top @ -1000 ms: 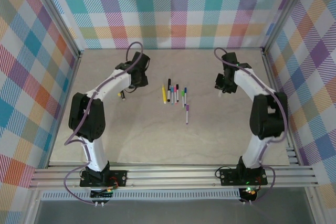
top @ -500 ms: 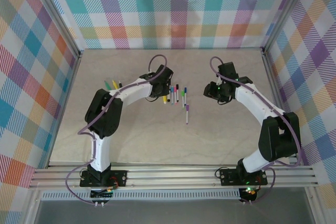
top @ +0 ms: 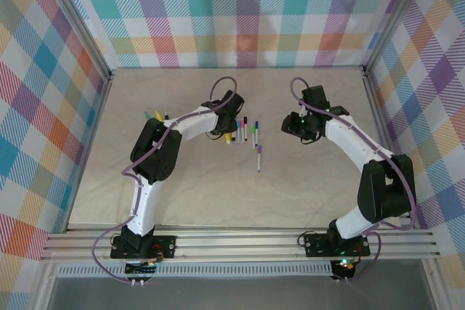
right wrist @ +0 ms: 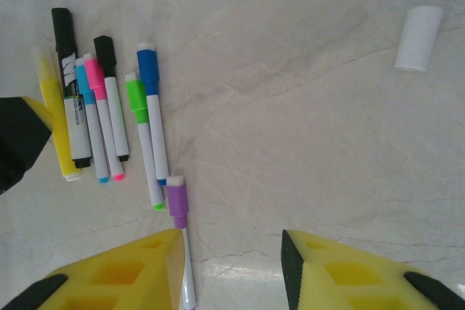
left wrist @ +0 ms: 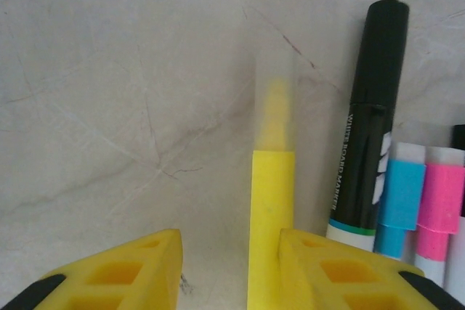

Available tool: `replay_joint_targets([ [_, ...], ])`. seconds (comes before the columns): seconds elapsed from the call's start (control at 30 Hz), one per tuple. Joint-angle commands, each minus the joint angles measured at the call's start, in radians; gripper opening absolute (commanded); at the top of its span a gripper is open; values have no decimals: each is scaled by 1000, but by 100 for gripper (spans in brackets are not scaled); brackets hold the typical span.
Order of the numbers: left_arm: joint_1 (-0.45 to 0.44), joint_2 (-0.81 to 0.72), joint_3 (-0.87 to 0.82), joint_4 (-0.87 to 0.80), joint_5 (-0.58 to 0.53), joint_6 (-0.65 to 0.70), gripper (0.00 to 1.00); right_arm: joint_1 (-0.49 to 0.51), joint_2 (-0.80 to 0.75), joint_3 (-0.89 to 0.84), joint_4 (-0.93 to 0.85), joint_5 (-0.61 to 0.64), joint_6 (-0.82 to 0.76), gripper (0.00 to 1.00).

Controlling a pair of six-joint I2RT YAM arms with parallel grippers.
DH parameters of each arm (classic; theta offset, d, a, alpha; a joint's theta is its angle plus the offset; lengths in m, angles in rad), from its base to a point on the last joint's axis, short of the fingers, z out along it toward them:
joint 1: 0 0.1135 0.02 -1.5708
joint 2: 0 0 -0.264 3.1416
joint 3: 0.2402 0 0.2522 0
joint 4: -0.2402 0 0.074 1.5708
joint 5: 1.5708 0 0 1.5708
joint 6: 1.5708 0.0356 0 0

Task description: Open the pen caps

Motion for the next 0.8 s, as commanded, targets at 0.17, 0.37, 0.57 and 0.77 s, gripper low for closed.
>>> replay_joint_targets([
  [0.17, 0, 55, 30, -34, 3, -16, 38, -1, 27, 5, 17, -28, 12, 41],
  [0.37, 0, 61, 0, -37, -5, -13, 38, -3, 32, 3, 24, -37, 16, 40],
  [0.57, 0, 70, -42, -32, -11, -2, 32, 0, 45, 0, 42, -63, 27, 39],
  [0.77, 3, 49, -119, -25, -36, 38, 2, 5, 57, 0, 55, -87, 35, 39],
])
